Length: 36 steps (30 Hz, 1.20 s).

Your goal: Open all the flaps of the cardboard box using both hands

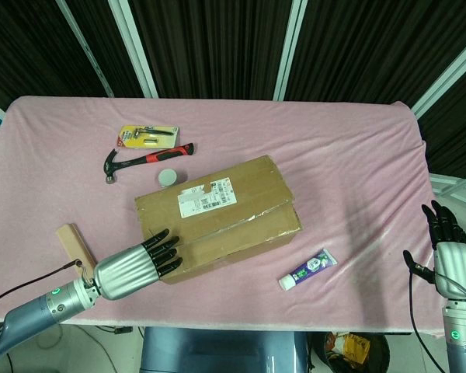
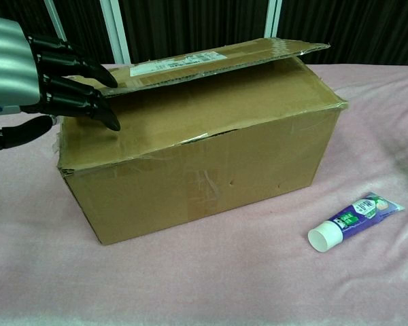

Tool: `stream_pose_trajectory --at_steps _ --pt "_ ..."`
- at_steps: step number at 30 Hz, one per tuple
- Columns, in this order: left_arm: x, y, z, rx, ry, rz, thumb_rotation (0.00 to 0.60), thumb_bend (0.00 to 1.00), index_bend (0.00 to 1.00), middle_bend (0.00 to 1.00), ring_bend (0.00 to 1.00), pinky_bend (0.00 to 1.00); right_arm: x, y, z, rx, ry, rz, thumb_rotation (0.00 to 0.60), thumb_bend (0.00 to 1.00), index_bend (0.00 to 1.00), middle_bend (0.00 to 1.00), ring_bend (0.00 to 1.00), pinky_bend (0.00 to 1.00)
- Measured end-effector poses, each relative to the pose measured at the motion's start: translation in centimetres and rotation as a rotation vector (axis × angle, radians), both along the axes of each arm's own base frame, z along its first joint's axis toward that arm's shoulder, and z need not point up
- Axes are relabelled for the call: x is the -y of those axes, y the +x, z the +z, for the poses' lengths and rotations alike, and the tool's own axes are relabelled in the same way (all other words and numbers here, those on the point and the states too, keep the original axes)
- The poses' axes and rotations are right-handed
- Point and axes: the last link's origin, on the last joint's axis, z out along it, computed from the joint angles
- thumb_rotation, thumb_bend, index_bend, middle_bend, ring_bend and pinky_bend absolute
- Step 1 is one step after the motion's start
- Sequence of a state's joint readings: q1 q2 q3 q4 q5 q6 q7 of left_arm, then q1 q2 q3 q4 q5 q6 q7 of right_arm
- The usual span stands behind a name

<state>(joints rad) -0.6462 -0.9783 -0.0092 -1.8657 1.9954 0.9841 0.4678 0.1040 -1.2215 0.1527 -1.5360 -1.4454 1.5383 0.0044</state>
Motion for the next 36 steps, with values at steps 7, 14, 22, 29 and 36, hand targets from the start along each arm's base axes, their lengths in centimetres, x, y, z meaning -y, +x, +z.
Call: stream_pose_trajectory --at_steps 7,14,22,29,36 --pt "-0.7 0.3 1.1 0.046 0.122 -0.040 0.600 0.73 0.21 0.24 0.10 0.16 -0.1 0.1 0.0 0.003 0.001 0.001 0.600 0.36 0.00 0.00 0.00 0.22" --pt "-2.5 0.9 3.3 0.116 0.292 -0.057 0.600 0.73 0.20 0.23 0.10 0.15 0.0 0.0 0.0 0.010 -0.002 -0.005 0.600 0.36 0.00 0.00 0.00 0.22" --pt "-5.9 0.2 6.1 0.159 0.449 0.044 0.600 0.73 0.18 0.23 0.10 0.15 0.0 0.0 0.0 0.022 0.004 -0.010 0.600 0.36 0.00 0.00 0.00 0.22" --pt "-8.6 -2.5 7.6 0.133 0.549 0.220 0.600 0.72 0.16 0.22 0.10 0.15 0.0 0.1 0.1 0.026 0.005 -0.010 0.600 0.36 0.00 0.00 0.00 0.22" --pt "-8.5 -5.5 8.2 0.189 0.574 0.402 0.600 0.32 0.14 0.19 0.10 0.14 0.2 0.3 0.4 0.029 0.005 -0.007 0.600 0.36 0.00 0.00 0.00 0.22"
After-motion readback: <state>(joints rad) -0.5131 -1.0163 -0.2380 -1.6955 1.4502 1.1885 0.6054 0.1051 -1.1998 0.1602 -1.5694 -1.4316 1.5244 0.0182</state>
